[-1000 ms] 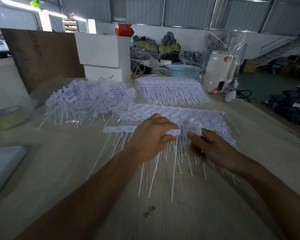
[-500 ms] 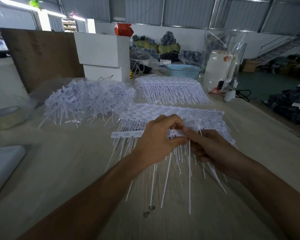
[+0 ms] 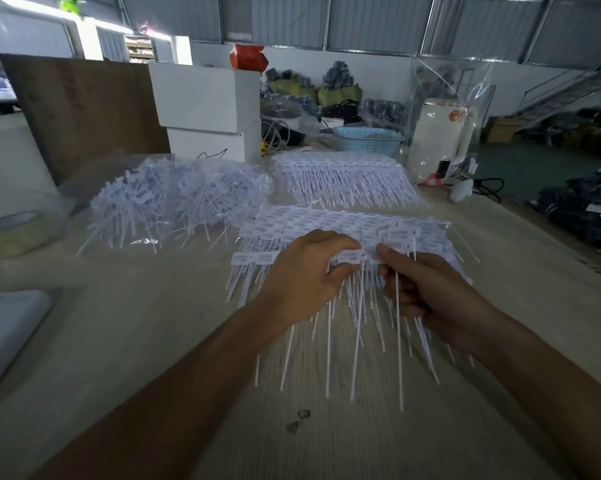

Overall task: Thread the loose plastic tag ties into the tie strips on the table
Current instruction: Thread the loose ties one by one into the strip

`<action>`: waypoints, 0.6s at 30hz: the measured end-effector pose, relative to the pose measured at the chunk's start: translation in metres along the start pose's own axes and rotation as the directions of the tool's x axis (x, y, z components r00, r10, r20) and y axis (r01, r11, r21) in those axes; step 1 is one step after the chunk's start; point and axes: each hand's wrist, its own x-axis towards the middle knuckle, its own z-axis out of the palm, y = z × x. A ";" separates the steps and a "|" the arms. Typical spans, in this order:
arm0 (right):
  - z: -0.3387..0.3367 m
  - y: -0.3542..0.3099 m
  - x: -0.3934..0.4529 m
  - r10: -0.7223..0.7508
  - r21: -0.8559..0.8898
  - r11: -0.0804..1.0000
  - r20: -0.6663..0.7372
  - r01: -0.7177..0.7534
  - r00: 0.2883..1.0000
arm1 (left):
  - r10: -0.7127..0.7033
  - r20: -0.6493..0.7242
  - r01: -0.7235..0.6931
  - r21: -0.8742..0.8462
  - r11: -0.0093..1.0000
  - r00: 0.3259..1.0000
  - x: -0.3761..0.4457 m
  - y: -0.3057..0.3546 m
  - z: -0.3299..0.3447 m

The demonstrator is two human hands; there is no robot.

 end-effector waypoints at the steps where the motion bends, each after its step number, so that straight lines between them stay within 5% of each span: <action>1: 0.000 0.000 0.000 0.008 -0.026 1.000 0.003 -0.008 1.000 | 0.018 -0.017 -0.017 0.012 1.000 1.000 0.000 0.000 0.000; 11: -0.001 -0.001 -0.002 0.046 0.077 0.995 0.128 -0.056 0.991 | 0.139 -0.074 -0.131 0.109 0.985 0.987 -0.002 0.008 -0.003; 18: 0.000 0.003 -0.002 -0.055 -0.082 0.995 0.108 0.064 0.993 | 0.145 -0.047 -0.141 0.093 0.986 0.988 -0.004 0.009 -0.002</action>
